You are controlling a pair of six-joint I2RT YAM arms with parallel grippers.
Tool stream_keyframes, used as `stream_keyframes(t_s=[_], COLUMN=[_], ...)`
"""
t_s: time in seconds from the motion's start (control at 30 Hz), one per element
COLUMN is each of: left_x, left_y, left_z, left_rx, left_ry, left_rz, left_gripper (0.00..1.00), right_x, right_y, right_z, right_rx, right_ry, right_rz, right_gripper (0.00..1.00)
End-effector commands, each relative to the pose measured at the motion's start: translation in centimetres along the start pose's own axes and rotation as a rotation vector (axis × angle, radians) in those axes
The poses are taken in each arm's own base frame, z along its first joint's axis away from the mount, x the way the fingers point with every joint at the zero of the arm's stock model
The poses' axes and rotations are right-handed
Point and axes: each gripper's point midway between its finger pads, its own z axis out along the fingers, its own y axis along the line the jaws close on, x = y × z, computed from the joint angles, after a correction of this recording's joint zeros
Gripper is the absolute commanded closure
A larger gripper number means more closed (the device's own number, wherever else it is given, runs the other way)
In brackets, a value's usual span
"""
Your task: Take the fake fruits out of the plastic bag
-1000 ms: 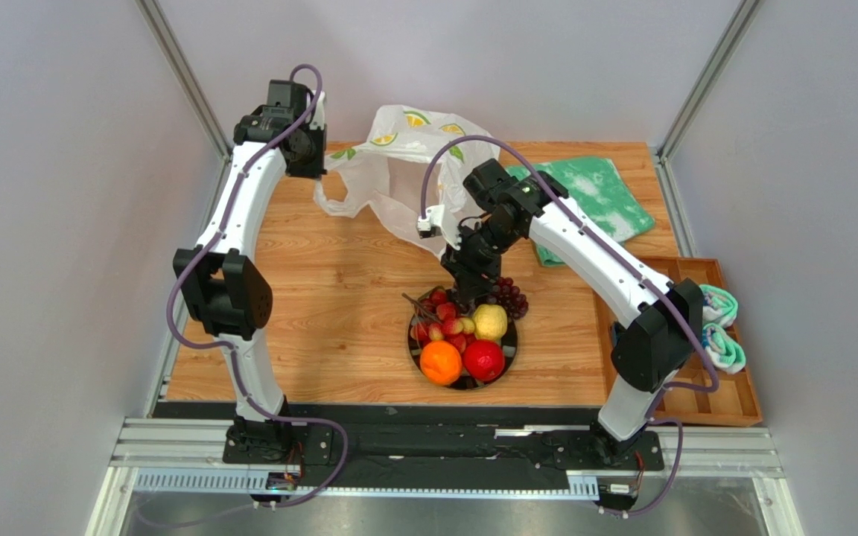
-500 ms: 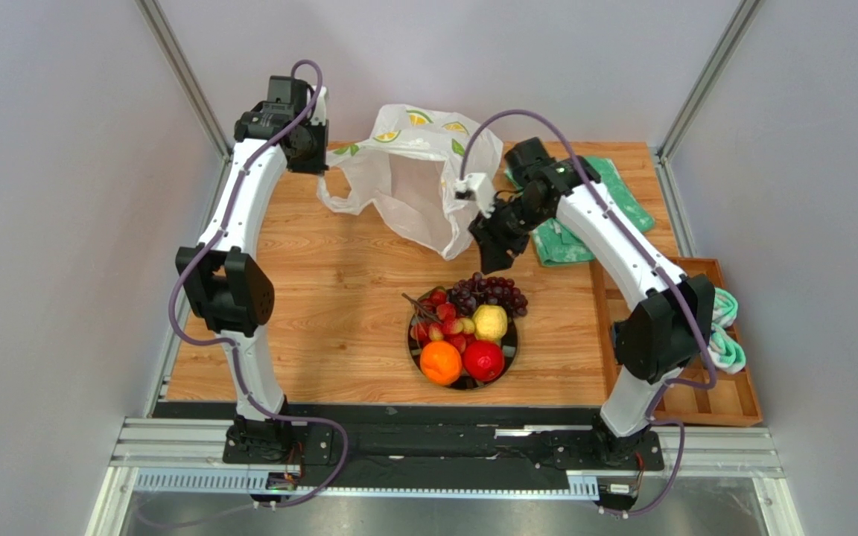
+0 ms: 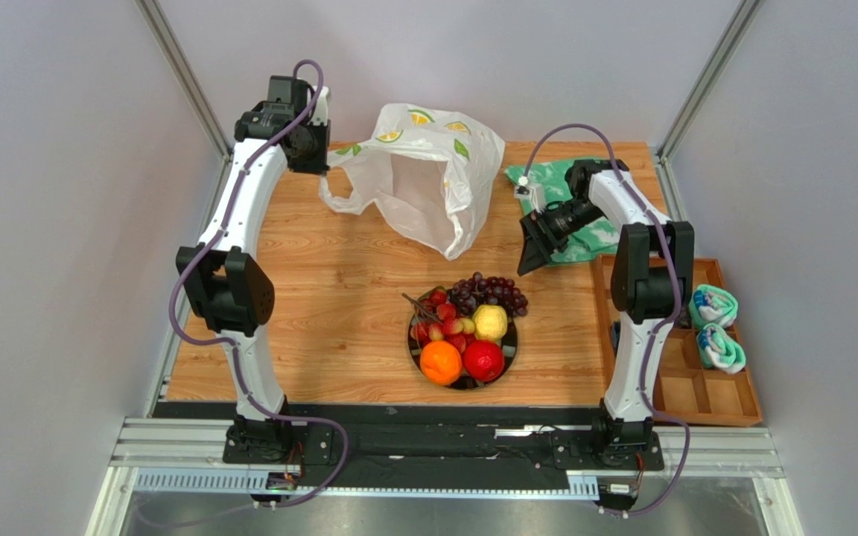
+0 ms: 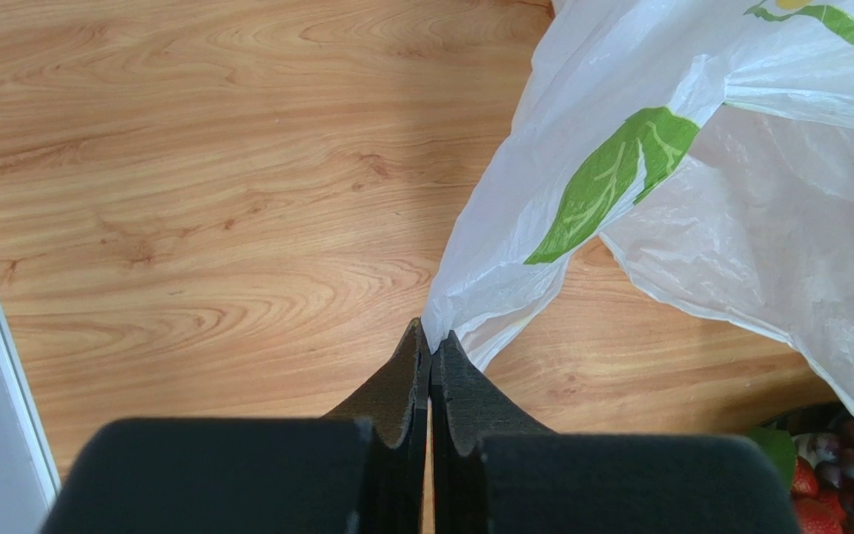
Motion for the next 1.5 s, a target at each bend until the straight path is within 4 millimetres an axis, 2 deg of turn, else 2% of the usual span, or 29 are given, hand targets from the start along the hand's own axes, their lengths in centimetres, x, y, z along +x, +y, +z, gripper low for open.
stream_keyframes(t_s=[0.0, 0.13, 0.17, 0.33, 0.6, 0.83, 1.0, 1.1, 1.33, 1.47], left_x=[-0.3, -0.1, -0.1, 0.0, 0.2, 0.2, 0.2, 0.2, 0.3, 0.2], left_y=[-0.2, -0.2, -0.2, -0.6, -1.4, -1.8, -2.0, -2.0, -2.2, -2.4], left_z=[-0.5, -0.7, -0.7, -0.8, -0.5, -0.3, -0.2, 0.0, 0.2, 0.4], left_rx=[0.016, 0.017, 0.017, 0.02, 0.034, 0.052, 0.064, 0.067, 0.076, 0.087], left_ry=[-0.011, -0.008, -0.01, -0.006, -0.001, 0.002, 0.002, 0.005, 0.009, 0.009], left_rz=[0.029, 0.041, 0.042, 0.061, 0.08, 0.075, 0.072, 0.07, 0.064, 0.062], left_gripper=[1.0, 1.0, 1.0, 1.0, 1.0, 1.0, 1.0, 1.0, 1.0, 1.0], right_x=[1.0, 1.9, 2.5, 3.8, 4.5, 6.1, 5.2, 4.4, 3.4, 3.4], right_y=[5.4, 6.0, 5.8, 5.8, 7.6, 9.0, 9.3, 9.7, 10.6, 10.4], right_z=[-0.3, 0.4, 0.8, 1.7, 1.6, 1.9, 1.3, 0.6, 0.0, 0.4], right_rx=[-0.217, -0.295, -0.309, -0.34, -0.366, -0.404, -0.423, -0.418, -0.424, -0.432], right_ry=[0.021, 0.044, 0.057, 0.091, 0.114, 0.14, 0.088, 0.059, 0.034, 0.046], right_rz=[0.094, 0.144, 0.175, 0.243, 0.395, 0.487, 0.554, 0.569, 0.62, 0.649], right_gripper=[0.21, 0.21, 0.05, 0.0, 0.0, 0.0, 0.0, 0.02, 0.23, 0.24])
